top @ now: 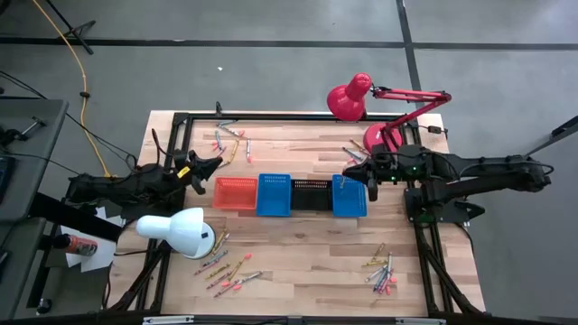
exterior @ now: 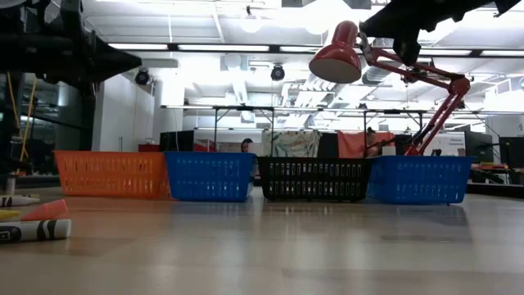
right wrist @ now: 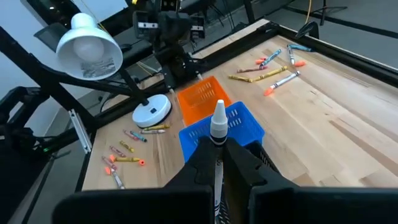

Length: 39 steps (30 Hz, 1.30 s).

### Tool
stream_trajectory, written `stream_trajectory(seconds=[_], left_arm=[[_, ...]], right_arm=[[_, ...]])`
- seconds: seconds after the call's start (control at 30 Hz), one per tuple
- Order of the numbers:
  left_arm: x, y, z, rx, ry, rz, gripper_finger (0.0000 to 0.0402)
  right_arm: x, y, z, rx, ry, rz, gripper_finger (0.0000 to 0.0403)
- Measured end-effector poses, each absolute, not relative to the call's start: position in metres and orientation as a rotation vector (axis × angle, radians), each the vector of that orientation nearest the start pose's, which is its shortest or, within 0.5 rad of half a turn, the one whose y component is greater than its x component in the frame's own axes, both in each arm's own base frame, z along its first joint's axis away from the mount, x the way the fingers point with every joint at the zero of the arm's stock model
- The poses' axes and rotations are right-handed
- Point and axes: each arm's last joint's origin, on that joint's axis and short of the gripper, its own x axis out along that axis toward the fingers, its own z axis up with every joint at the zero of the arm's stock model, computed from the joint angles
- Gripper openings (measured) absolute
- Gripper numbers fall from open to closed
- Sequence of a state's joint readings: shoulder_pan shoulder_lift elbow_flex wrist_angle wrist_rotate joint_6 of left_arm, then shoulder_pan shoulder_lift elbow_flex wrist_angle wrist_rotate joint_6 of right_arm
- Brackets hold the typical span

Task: Sort crayons
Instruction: Put the white crayon into the left blue bin

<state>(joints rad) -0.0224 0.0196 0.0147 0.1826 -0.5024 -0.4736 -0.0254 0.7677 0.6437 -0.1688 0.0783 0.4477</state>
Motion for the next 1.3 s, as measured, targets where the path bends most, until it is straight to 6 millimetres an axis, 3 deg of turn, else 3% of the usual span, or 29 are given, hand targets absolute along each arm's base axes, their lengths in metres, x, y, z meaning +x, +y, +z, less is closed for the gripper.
stream_trajectory(seconds=[0.27, 0.5, 0.67, 0.93, 1.17, 1.3], left_arm=[[0.095, 0.010, 0.198, -0.516, -0.362, 0.333, 0.0001], [0.106, 0.011, 0.246, -0.328, -0.303, 0.380, 0.0000], [0.126, 0.016, 0.272, -0.210, -0.200, 0.375, 0.0000], [0.162, 0.027, 0.275, -0.205, -0.072, 0.246, 0.0000], [0.169, 0.031, 0.279, -0.201, -0.132, 0.255, 0.0000], [0.169, 0.031, 0.279, -0.202, -0.132, 0.264, 0.0000]], right_arm=[[0.174, -0.007, 0.293, 0.413, 0.215, -0.153, 0.0000], [0.174, -0.007, 0.297, 0.397, 0.180, -0.144, 0.0000], [0.174, -0.007, 0.297, 0.387, 0.183, -0.134, 0.0000], [0.174, -0.006, 0.296, 0.355, 0.196, -0.119, 0.0000], [0.170, -0.006, 0.264, 0.381, 0.518, -0.186, 0.0000], [0.182, -0.006, 0.257, 0.341, 0.547, -0.176, 0.0000]])
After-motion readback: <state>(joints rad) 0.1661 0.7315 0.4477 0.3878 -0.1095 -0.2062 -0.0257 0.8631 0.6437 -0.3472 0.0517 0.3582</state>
